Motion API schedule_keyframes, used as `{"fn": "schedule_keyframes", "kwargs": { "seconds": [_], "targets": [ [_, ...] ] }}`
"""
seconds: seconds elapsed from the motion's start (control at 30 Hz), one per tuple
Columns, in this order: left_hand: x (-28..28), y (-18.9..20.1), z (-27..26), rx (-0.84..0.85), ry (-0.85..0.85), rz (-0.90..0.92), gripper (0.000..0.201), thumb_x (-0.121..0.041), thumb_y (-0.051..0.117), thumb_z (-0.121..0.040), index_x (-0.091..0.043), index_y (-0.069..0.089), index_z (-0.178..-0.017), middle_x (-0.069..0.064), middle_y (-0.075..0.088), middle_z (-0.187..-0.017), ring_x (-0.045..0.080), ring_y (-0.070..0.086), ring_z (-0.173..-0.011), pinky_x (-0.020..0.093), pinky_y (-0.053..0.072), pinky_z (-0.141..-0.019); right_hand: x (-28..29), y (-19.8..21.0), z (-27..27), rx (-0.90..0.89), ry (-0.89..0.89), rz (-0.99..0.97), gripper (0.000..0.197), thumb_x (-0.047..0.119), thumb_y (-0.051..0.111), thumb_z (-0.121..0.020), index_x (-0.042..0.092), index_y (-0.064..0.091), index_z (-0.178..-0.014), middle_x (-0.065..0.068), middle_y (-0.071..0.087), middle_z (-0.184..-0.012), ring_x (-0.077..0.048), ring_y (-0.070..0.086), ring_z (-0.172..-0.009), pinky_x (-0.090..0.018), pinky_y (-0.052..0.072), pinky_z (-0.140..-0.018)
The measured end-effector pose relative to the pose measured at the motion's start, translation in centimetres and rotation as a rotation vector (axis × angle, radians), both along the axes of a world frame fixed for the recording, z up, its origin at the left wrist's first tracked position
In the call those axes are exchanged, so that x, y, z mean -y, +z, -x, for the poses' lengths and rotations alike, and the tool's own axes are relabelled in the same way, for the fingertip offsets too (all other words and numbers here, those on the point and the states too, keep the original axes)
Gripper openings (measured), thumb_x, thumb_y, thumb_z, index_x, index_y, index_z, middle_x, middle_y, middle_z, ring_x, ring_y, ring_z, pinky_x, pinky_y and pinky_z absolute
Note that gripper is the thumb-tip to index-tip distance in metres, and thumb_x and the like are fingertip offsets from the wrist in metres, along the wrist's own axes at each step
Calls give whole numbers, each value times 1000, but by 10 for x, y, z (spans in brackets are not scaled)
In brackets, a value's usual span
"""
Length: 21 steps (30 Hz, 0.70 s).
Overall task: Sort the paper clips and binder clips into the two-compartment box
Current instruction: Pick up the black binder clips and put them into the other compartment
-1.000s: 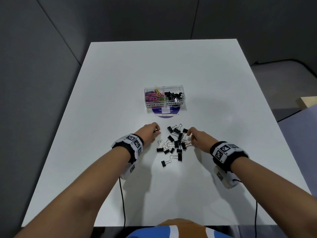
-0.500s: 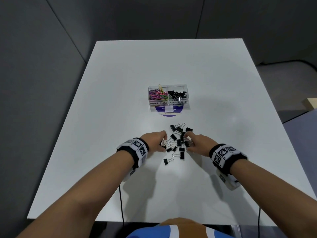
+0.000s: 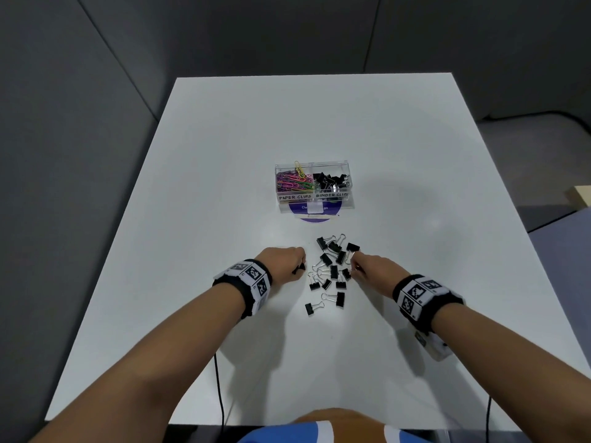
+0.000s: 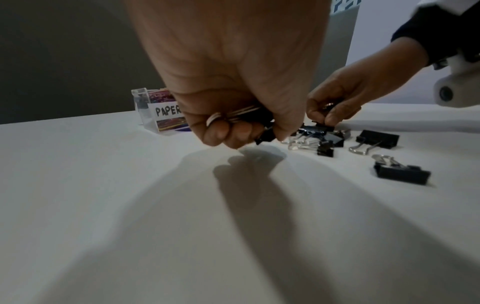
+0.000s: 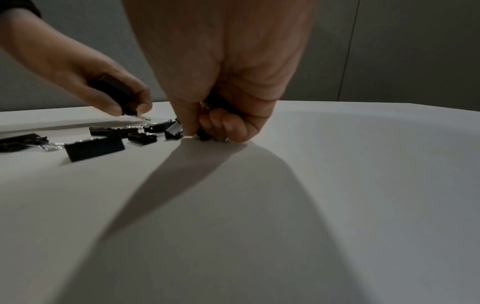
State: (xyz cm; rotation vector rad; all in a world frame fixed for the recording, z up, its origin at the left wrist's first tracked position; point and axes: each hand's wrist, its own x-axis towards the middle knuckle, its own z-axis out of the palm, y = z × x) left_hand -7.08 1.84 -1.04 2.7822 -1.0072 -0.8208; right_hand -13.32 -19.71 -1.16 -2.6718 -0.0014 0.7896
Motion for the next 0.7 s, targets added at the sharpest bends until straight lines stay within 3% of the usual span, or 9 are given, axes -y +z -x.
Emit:
{"fn": "schedule_keyframes", "kwargs": {
  "seconds": [0.23, 0.37, 0.5, 0.7],
  "targets": [
    [1, 9, -19, 116, -49, 5, 31, -30, 40, -98, -9, 52, -117, 6, 59, -116, 27, 62, -97, 31, 48, -74, 6, 3, -1, 22, -22, 17, 41, 29, 51, -93, 14, 37, -128, -11, 65, -98, -26, 56, -79, -29, 40, -70],
    [3, 9, -25, 157, -76, -14, 31, -30, 39, -98, -7, 55, -111, 8, 60, -110, 28, 62, -93, 28, 44, -68, 7, 2, -6, 24, -26, 92, 35, 31, 45, -96, 8, 40, -122, -13, 65, -102, -31, 62, -91, -33, 43, -72],
    [6, 18, -37, 220, -80, 22, 27, -26, 40, -96, -10, 59, -107, 4, 62, -108, 25, 62, -90, 27, 40, -65, 12, 6, -16, 88, 52, 142, 27, 26, 37, -97, 6, 44, -115, -11, 64, -95, -23, 50, -72, -30, 38, -66],
    [5, 41, -69, 218, -19, 188, 26, -27, 41, -97, -14, 60, -110, -1, 62, -110, 18, 61, -92, 25, 45, -70, 29, 40, -73, 249, -44, 80, 24, 18, 34, -99, 7, 46, -117, -16, 66, -100, -24, 53, -74, -29, 38, -66]
  ]
}}
